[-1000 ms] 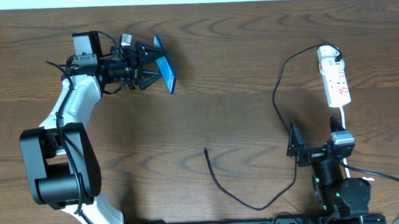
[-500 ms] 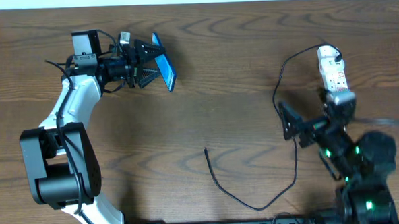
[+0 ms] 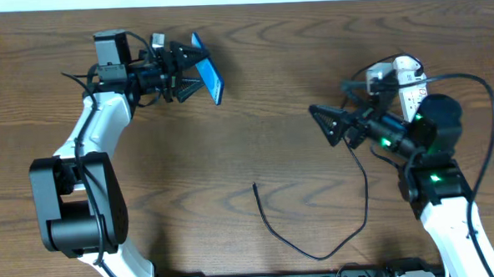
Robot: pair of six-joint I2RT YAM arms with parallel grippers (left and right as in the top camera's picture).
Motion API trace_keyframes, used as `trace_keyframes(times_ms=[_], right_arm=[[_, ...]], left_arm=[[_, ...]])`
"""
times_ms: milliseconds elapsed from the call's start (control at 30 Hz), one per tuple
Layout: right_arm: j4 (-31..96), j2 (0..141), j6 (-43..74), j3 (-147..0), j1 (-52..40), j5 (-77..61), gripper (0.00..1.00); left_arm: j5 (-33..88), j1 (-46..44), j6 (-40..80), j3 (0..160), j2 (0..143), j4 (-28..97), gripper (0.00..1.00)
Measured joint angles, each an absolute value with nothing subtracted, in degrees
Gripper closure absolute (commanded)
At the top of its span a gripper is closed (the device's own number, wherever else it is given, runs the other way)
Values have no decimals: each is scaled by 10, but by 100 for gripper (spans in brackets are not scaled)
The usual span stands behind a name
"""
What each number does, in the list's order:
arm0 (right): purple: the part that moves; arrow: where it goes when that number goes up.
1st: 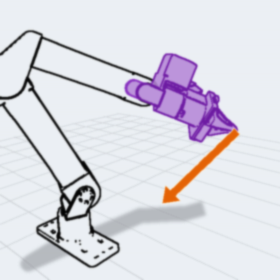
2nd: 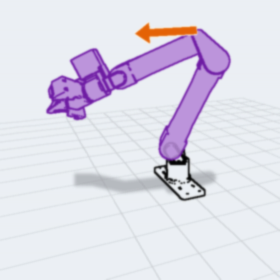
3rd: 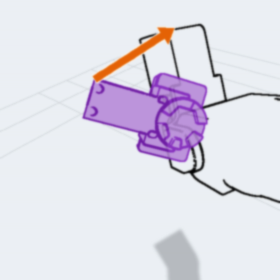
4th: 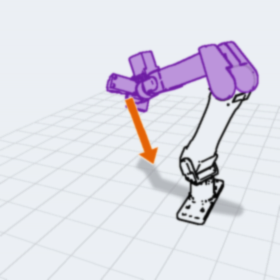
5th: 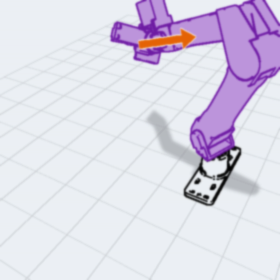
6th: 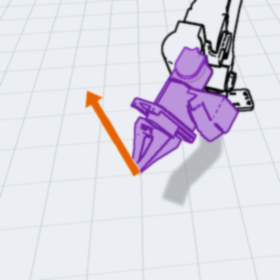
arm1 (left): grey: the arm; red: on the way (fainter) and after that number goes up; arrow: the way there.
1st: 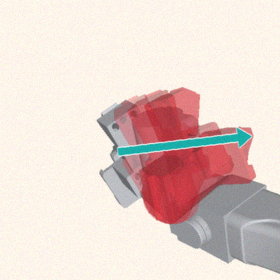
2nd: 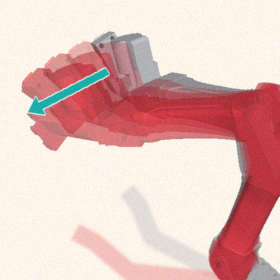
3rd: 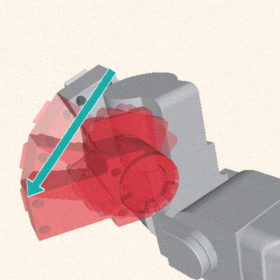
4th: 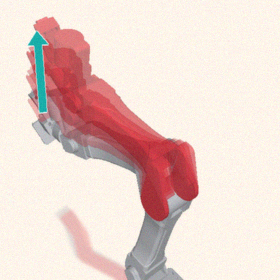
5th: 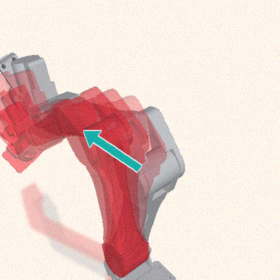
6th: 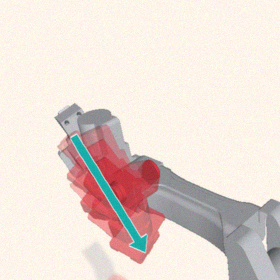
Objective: Plug charger to phone and switch on socket
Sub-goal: 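Move the open right gripper toward the phone held by the left gripper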
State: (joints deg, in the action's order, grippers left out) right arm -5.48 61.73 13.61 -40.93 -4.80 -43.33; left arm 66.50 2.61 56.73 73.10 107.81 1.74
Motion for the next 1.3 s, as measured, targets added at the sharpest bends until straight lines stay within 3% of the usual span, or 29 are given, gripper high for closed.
trace_keyframes(times_ms=[600, 1000, 1300], right_arm=[[-91, 637, 130, -410, -80, -460, 1], [-46, 637, 213, -411, -91, -375, 1], [-26, 637, 178, -411, -172, -306, 1]], left_arm=[[629, -7, 648, 731, 1078, -43, 93], [626, -11, 673, 731, 1078, -49, 93], [600, -47, 693, 731, 1078, -49, 93]])
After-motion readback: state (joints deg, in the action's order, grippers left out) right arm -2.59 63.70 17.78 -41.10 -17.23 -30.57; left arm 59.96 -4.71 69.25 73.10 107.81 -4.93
